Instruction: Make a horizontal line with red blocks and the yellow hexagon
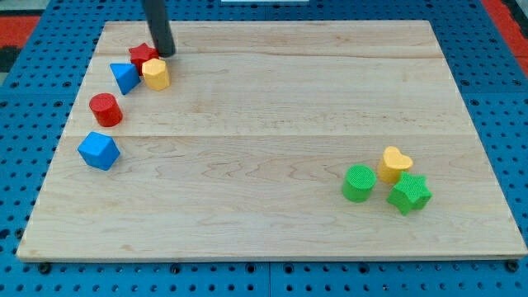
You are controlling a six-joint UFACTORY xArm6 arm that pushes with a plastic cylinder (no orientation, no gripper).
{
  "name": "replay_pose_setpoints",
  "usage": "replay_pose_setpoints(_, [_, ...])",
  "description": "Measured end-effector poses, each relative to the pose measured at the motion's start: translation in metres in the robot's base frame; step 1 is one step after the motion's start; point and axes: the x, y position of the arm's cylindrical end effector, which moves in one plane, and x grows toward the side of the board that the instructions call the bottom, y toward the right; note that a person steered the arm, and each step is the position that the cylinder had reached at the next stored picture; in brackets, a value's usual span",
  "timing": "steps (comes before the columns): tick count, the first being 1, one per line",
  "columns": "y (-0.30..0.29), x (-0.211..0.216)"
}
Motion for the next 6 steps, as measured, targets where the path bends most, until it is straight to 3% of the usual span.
replay_pose_setpoints(1, [-0.015, -0.015])
replay_pose_setpoints(2, [-0.036, -0.062])
replay_pose_setpoints(4, [-0.067, -0.020])
replay_pose_setpoints(5, [-0.012, 0.014])
replay_pose_setpoints(6, [-0.012, 0.045])
